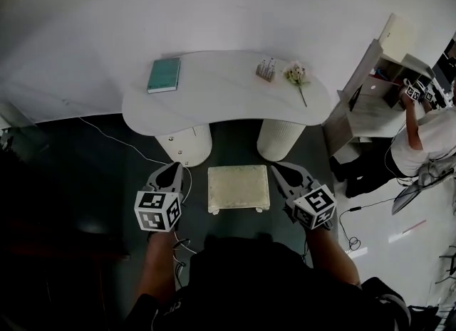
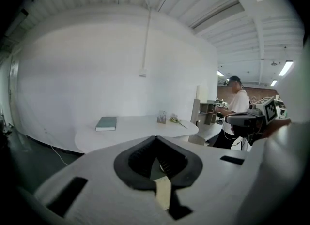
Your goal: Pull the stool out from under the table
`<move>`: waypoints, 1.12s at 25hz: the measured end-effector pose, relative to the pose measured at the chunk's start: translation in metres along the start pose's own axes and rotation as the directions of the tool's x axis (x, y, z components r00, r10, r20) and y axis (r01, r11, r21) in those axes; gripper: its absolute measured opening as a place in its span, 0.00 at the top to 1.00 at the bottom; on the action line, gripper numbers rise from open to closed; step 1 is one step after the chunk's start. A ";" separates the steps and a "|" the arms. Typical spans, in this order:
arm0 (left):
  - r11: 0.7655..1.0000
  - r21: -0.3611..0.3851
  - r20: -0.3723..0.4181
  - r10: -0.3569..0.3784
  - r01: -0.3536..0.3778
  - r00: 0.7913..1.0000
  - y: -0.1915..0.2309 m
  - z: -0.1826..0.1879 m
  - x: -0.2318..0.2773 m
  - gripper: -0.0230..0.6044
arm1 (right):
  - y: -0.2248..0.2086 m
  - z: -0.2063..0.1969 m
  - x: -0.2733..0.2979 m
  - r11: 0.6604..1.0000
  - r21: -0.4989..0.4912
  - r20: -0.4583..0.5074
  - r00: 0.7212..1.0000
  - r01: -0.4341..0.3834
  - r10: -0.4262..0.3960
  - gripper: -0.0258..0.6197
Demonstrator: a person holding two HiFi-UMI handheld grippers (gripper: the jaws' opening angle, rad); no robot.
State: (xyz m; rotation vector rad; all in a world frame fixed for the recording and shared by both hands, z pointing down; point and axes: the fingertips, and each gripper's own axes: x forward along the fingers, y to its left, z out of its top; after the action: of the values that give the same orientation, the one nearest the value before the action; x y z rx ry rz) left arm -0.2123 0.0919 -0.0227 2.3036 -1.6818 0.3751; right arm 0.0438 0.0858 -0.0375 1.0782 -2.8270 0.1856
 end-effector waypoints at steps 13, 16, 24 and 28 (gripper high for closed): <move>0.999 0.032 0.022 0.036 -0.037 0.999 -0.078 0.026 0.039 0.95 | -0.077 0.014 -0.056 0.998 0.017 0.071 0.996 -0.062 0.061 0.96; 0.996 0.087 0.049 0.009 -0.014 0.999 -0.078 0.052 0.048 0.95 | -0.080 0.033 -0.053 0.997 -0.061 0.078 0.996 -0.046 0.050 0.96; 0.997 0.074 0.128 0.007 -0.017 0.992 -0.056 0.087 0.052 0.95 | -0.073 0.068 -0.034 0.997 -0.063 0.132 0.991 0.044 -0.036 0.96; 0.997 0.081 0.135 0.007 -0.018 0.991 -0.042 0.086 0.049 0.95 | -0.059 0.063 -0.023 0.998 -0.045 0.125 0.991 0.044 -0.039 0.96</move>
State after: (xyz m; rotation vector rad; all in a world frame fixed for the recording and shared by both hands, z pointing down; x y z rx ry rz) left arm -0.1535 0.0300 -0.0882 2.4280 -1.7760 0.3020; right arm 0.0967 0.0477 -0.0984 1.1764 -2.8976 0.0491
